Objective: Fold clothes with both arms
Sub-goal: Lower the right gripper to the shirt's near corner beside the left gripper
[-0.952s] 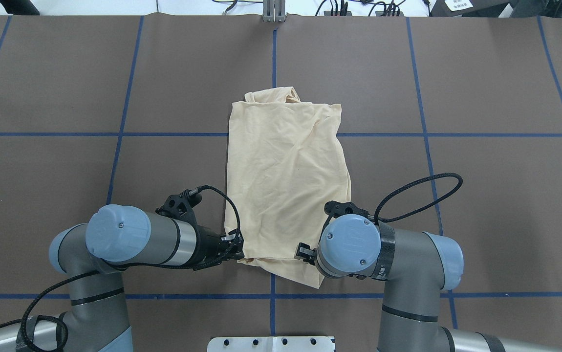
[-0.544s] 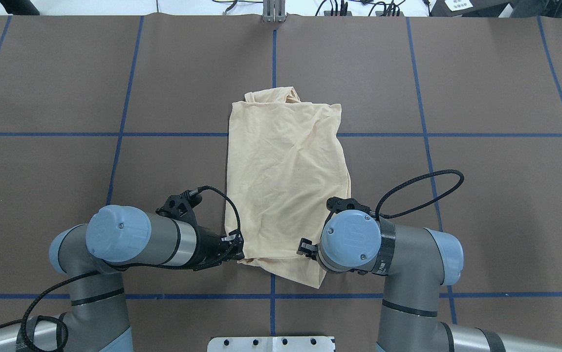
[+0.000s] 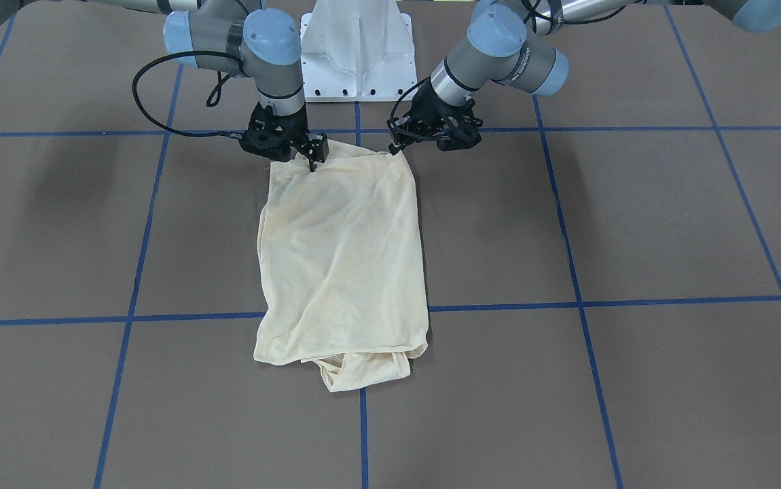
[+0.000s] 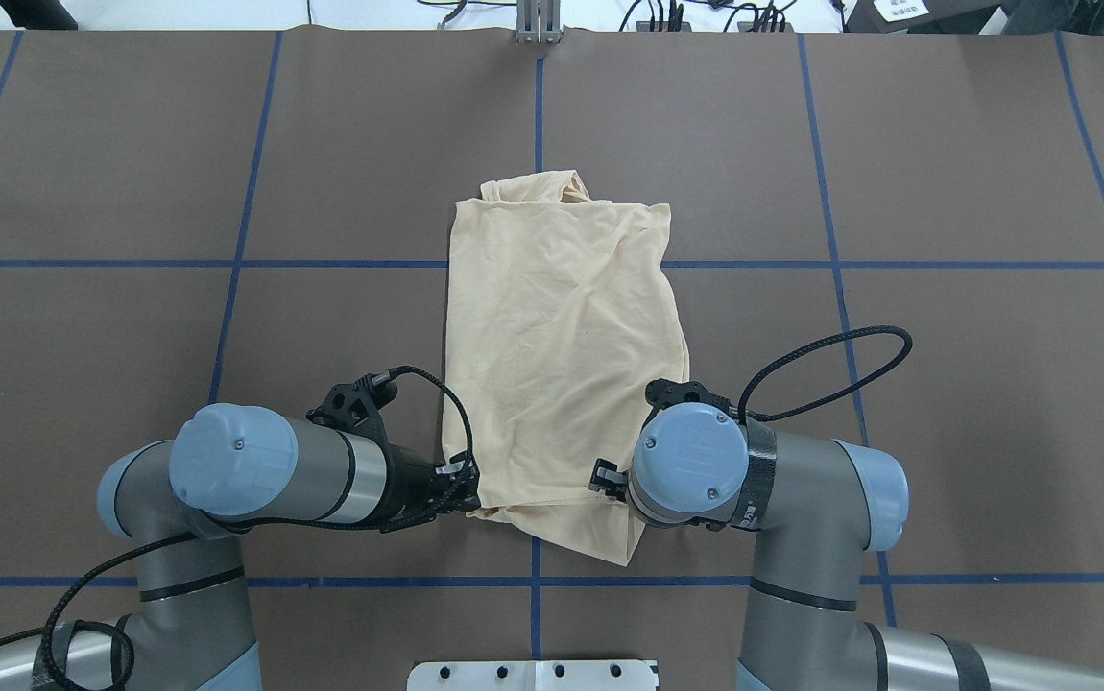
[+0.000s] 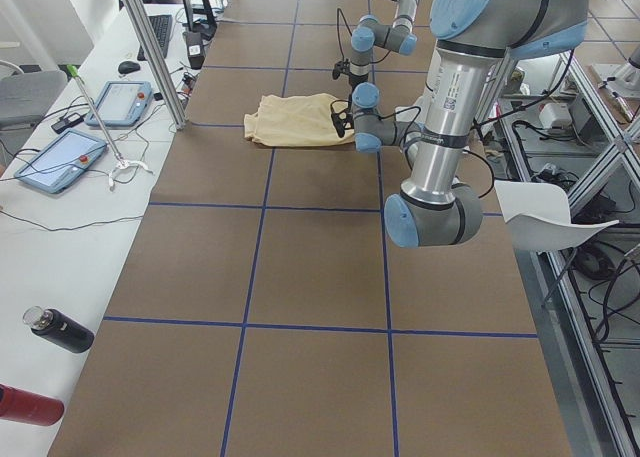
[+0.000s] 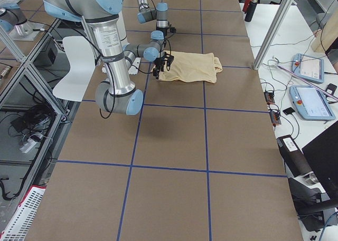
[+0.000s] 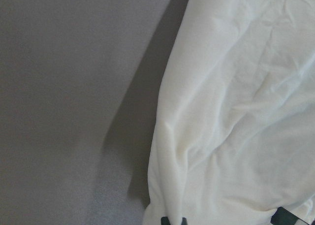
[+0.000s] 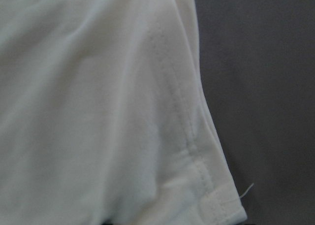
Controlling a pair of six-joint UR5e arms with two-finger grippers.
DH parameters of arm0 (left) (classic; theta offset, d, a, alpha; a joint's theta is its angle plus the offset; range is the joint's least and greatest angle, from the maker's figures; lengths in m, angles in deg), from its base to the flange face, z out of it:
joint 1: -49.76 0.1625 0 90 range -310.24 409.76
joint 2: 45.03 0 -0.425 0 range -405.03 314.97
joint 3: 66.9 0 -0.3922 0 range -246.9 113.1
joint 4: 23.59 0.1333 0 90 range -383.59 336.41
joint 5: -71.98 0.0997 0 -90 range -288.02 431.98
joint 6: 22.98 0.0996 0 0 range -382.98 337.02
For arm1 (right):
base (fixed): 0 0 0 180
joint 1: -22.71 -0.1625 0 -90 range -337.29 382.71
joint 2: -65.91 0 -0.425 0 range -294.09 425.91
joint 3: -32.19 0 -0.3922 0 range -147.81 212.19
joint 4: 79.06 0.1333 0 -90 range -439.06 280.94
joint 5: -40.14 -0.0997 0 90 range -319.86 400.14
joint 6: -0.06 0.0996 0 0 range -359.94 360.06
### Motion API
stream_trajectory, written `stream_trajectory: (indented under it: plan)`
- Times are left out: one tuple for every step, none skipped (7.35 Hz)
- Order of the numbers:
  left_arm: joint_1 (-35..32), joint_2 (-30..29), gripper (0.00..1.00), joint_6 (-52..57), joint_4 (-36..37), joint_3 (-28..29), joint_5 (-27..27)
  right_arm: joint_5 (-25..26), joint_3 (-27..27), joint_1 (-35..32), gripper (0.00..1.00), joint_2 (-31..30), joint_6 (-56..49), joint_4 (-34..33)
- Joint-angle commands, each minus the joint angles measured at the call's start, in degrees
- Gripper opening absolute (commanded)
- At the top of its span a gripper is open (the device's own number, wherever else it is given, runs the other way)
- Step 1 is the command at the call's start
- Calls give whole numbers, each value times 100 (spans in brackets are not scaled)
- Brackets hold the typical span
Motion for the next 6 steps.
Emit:
stream_trajectory:
  plan:
    - [9,1,0,0,0,0,1,0,-101,-2,91,24,12,19]
    - [9,1,0,0,0,0,1,-9,-102,-2,88,59,21,10]
    - [9,1,0,0,0,0,1,-9,-102,-2,76,102,21,-7]
    - [18,-25,0,0,156,-9,1,-18,-102,-2,53,138,21,-16]
    - [18,-69,0,0,262,-9,1,-26,-93,-2,25,155,12,-8]
    - [18,-78,0,0,263,-9,1,-26,-93,-2,5,190,12,-8]
